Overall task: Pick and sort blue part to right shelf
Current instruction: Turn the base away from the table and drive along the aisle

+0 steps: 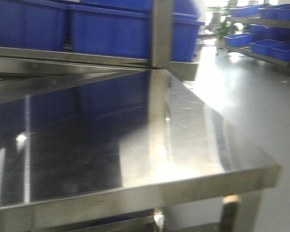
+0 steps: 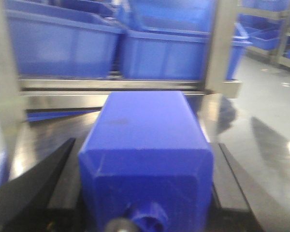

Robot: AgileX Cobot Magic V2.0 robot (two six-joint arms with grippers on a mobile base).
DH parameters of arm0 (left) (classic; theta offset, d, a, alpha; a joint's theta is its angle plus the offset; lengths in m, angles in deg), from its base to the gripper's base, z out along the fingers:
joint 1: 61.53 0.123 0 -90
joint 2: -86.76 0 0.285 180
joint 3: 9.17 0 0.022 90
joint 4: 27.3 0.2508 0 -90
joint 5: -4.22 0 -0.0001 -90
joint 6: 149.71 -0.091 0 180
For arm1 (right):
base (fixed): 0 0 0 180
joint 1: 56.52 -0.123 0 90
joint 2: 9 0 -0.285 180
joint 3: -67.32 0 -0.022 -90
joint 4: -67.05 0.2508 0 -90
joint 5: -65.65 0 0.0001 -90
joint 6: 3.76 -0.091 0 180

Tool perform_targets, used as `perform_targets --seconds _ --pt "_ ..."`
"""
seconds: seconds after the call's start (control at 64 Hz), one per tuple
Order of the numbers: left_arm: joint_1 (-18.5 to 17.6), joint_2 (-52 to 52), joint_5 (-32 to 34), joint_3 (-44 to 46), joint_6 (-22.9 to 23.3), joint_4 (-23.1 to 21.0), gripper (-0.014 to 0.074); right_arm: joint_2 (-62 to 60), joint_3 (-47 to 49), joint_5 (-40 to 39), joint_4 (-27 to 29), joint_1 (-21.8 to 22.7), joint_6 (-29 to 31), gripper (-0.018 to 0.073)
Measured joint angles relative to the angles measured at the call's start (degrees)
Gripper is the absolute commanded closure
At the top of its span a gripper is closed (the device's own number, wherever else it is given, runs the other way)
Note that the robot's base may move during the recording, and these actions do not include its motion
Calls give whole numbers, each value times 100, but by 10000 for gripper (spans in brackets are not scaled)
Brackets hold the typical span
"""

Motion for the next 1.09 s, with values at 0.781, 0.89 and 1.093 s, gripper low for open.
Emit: perform_targets --seconds 0.781,0.89,1.093 --pt "0 0 0 0 0 0 263 0 0 0 0 0 0 139" --pt "0 0 0 0 0 0 263 0 0 0 0 0 0 139" --pt "0 0 0 0 0 0 263 0 0 0 0 0 0 139"
